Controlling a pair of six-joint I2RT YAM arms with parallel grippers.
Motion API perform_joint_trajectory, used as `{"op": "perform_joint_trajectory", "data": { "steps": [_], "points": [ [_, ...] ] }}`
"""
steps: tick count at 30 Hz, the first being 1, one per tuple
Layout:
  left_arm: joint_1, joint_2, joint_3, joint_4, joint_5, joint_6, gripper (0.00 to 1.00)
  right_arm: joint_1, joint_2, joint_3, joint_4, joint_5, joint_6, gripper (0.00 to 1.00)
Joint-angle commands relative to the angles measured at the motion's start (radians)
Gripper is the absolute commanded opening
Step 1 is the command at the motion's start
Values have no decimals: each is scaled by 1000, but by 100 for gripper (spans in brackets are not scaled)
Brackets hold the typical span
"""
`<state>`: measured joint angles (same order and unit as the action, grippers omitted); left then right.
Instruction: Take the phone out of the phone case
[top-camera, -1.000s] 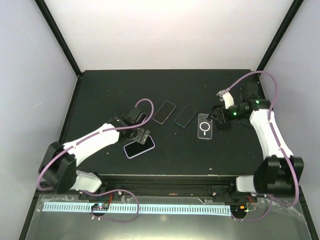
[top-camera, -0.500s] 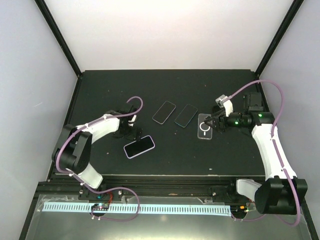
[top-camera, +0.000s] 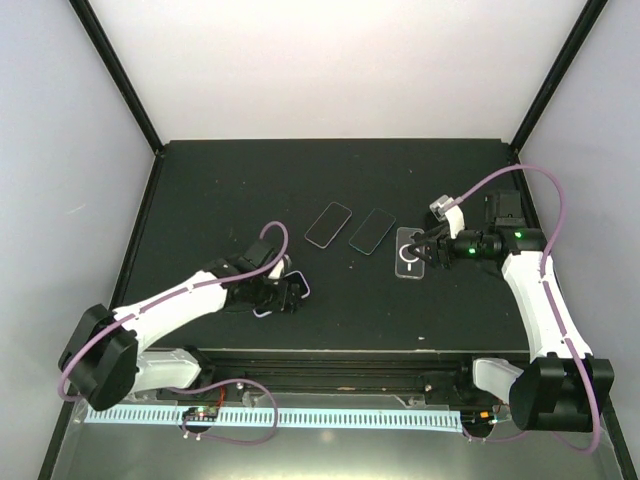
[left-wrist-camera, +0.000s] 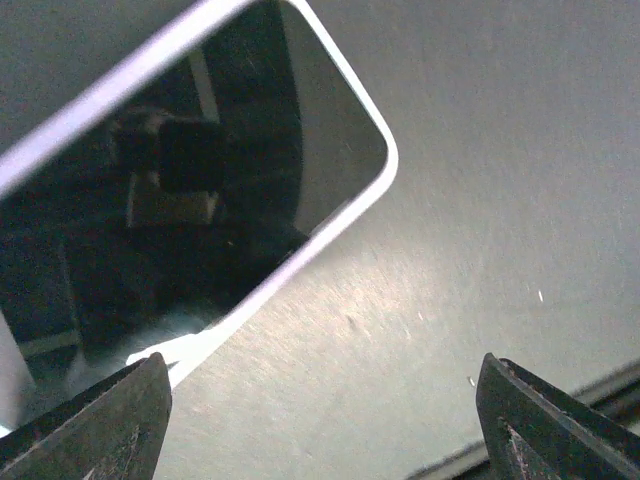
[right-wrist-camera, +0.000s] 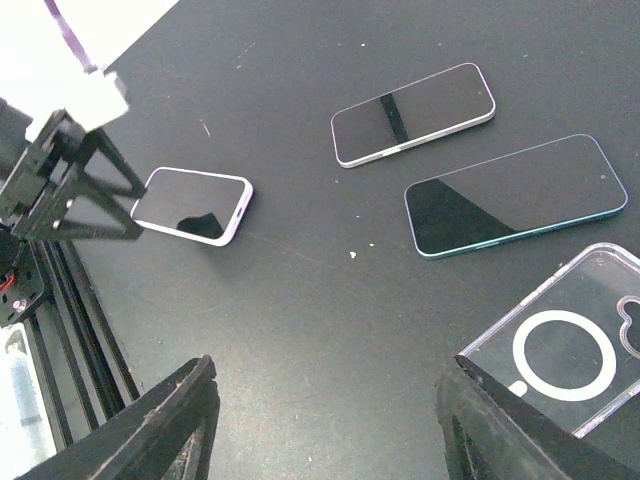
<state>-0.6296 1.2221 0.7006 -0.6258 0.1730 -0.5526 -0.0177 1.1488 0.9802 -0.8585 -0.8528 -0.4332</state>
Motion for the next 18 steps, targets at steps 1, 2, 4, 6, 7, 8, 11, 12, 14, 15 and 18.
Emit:
{"op": "perform_joint_trajectory", "data": {
  "steps": [1,2,4,6,7,8,11,12,14,15,18],
  "points": [
    [-60,24,-59,41,156,-81,85,1,-15,-2,30,6,3,59],
    [-62,22,-83,65,177,-97,86,2,-17,-3,30,8,3,59],
    [-61,18,-117,96,183,-121,90,2,-26,-6,29,5,3,59],
    [-62,21,-128,93,149,-133,94,2,-35,-9,30,3,3,59],
    [-61,24,-128,86,119,-140,96,1,-40,-11,31,3,3,59],
    [-61,25,-128,81,88,-149,98,1,-44,-12,32,3,2,59],
    [-50,24,-131,100,16,-165,99,1,-45,-12,33,5,1,59],
    [-40,25,-131,111,1,-168,99,2,-46,-12,32,5,-1,59],
    [-9,47,-128,138,-15,-166,99,1,-44,-12,30,5,-1,59],
    [12,66,-123,152,-25,-162,99,1,-44,-12,30,5,-2,59],
    [70,133,-88,190,-86,-147,99,-1,-45,-12,32,7,-1,59]
  ]
}}
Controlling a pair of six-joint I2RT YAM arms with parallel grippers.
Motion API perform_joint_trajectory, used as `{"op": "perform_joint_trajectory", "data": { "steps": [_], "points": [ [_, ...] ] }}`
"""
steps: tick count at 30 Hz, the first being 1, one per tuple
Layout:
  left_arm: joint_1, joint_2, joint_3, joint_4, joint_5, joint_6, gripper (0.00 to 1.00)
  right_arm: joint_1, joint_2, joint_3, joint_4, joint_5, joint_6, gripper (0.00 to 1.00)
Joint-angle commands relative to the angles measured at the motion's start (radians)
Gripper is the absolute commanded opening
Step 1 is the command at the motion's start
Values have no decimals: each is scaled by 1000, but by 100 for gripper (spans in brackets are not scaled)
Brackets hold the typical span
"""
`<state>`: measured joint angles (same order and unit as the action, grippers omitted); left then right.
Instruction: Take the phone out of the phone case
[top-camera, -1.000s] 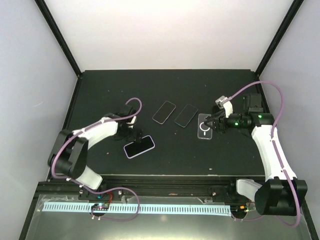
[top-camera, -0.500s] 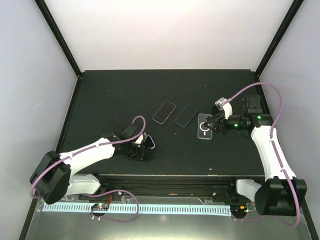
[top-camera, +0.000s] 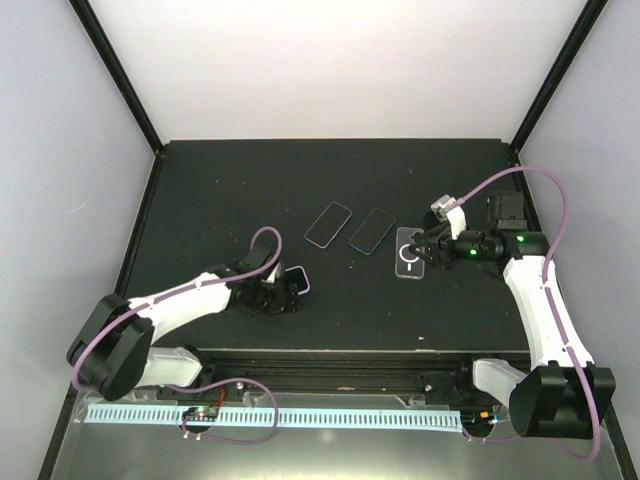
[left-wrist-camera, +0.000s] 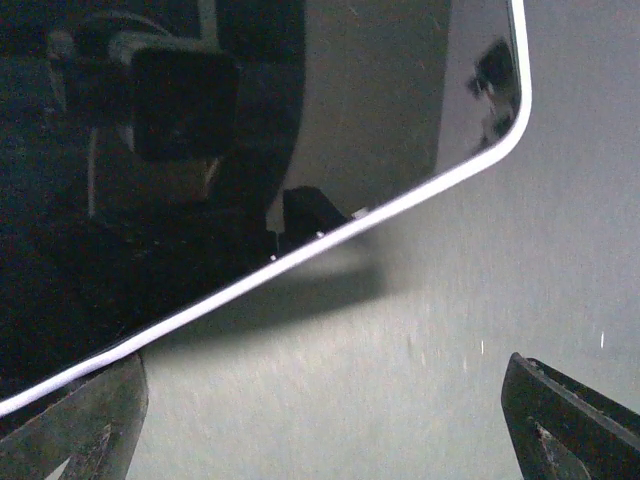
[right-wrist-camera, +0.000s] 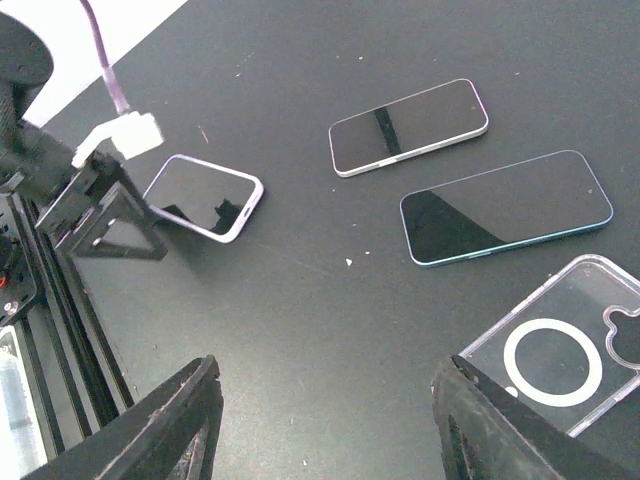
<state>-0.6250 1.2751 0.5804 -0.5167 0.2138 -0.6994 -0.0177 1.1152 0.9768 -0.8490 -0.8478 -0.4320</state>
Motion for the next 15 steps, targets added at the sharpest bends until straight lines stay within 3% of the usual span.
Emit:
{"op": "perform_joint_trajectory", "data": {
  "steps": [1,10,15],
  "points": [
    [87,100,62,90,-163,5,99,0,-12,-9,22,3,-2,59],
    [181,427,390,71,-229,17,99,0,-3,-8,19,10,-3,59],
    [205,520,503,78,-247,-2,99,0,-9,-9,24,23,-4,59]
  ]
}}
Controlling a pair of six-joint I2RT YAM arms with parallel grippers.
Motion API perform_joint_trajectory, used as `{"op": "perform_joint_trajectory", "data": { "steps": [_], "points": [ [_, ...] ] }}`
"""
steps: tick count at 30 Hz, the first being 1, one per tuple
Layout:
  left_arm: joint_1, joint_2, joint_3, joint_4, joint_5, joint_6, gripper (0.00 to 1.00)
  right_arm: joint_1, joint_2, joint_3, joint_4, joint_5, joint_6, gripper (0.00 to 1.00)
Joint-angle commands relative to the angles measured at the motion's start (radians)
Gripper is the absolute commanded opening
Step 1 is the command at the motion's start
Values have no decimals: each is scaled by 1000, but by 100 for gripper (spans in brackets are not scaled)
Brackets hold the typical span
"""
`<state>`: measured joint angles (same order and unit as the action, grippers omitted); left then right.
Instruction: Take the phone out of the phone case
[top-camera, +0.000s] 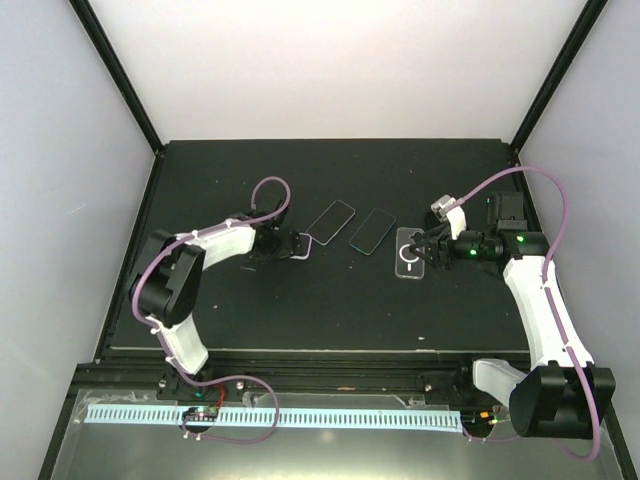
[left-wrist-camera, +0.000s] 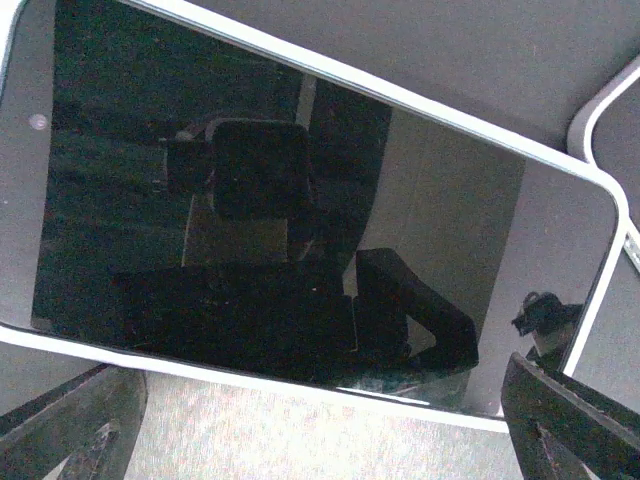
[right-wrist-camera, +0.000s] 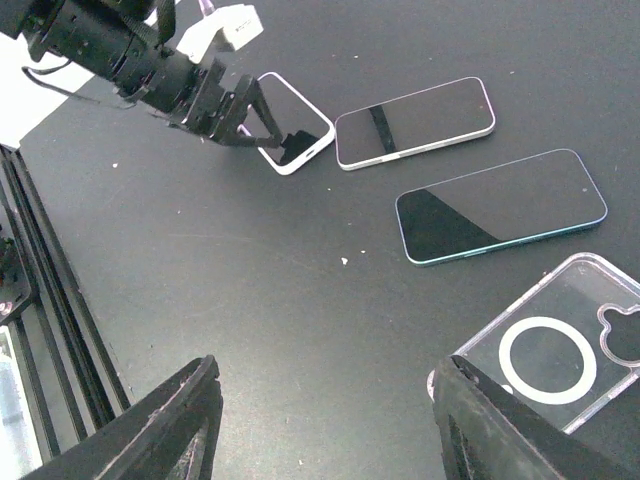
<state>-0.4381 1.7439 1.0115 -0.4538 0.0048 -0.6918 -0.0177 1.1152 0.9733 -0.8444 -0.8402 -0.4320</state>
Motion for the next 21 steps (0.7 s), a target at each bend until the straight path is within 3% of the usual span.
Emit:
{"op": "perform_joint_trajectory", "data": {
  "steps": [1,5,11,15,16,17,18,21],
  "points": [
    [21,68,89,14,-42,-14,99,0,-9,-7,20,17,-5,59],
    [39,90,162,-22,-31,-38,99,1,-4,-6,16,20,-6,59],
    [42,-87,77,19,-150,-78,98,1,3,-6,16,22,-10,59],
    [49,-16,244,-49,-200,-7,94,1,19,0,11,24,-14,59],
    [50,28,311,-96,-200,14,84,1,22,1,9,25,-15,59],
    [51,81,364,-109,-191,37,31,0,24,1,7,25,-16,59],
    [51,118,410,-123,-186,48,5,1,24,1,7,28,-15,59],
    [53,216,515,-145,-133,53,2,0,16,-2,12,35,-9,59]
  ]
}}
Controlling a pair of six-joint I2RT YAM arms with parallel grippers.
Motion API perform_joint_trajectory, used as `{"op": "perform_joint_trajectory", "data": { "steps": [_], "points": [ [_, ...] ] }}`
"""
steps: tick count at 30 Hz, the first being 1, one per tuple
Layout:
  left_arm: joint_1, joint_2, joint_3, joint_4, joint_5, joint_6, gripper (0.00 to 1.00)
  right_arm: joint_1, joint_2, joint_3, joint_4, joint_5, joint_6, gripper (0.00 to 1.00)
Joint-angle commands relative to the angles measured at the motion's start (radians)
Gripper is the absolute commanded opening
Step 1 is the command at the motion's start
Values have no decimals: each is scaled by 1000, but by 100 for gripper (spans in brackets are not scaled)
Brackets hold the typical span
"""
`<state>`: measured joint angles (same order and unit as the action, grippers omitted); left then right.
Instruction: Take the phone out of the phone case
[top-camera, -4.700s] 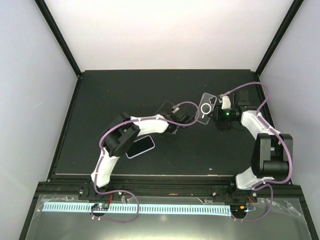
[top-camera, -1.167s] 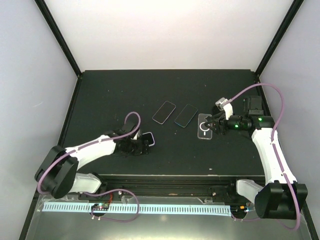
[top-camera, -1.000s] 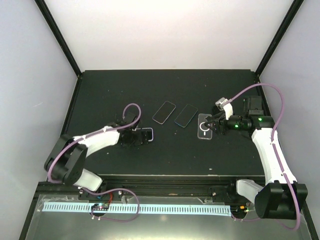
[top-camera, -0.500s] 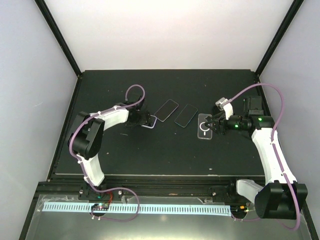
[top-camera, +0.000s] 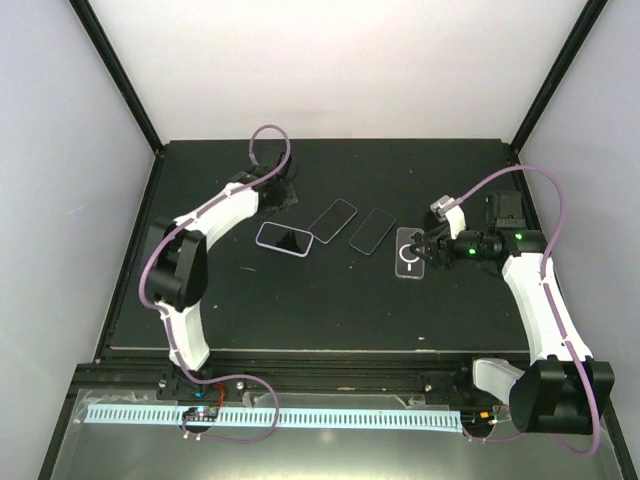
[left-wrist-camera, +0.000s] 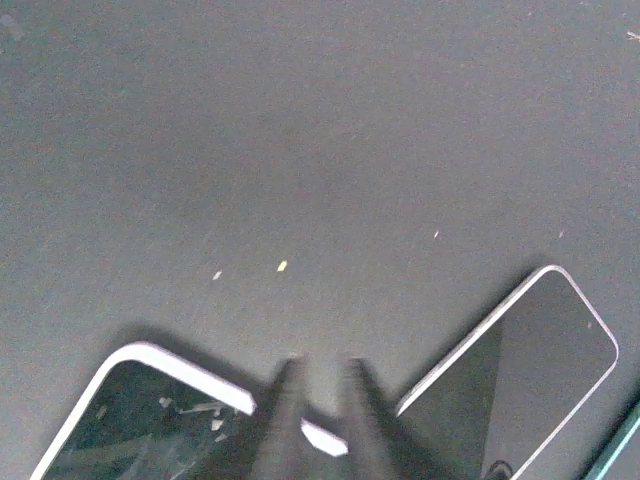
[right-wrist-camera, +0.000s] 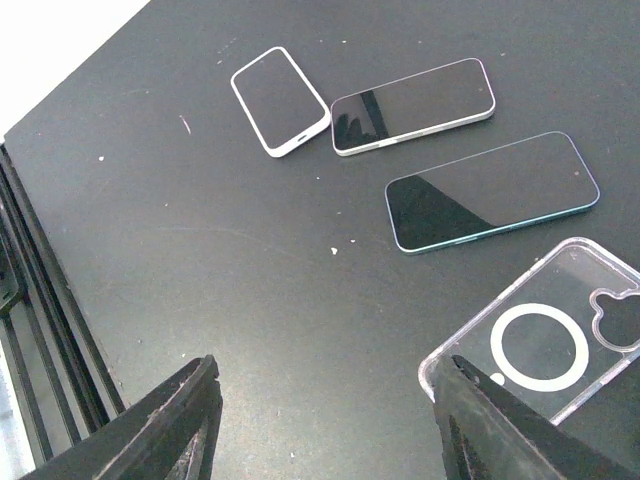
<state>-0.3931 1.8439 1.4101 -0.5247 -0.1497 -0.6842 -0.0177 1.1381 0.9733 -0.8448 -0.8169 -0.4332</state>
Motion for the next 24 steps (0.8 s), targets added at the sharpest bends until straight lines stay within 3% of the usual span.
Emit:
{"op": "perform_joint_trajectory", "data": {
  "steps": [1,9,14,17,24],
  "points": [
    [8,144,148,-78,44,45,2,0,-9,-5,16,14,-6,59],
    [7,297,260,-88,147,8,6,0,-2,-5,24,31,-2,59],
    [-5,317,244,-104,162,8,5,0,0,-5,23,34,-5,59],
    [-29,262,145,-85,152,15,4,-2,0,-3,22,35,-7,59],
    [-75,-12,-269,54,173,10,4,-2,-5,-1,17,30,-13,59]
  ]
}}
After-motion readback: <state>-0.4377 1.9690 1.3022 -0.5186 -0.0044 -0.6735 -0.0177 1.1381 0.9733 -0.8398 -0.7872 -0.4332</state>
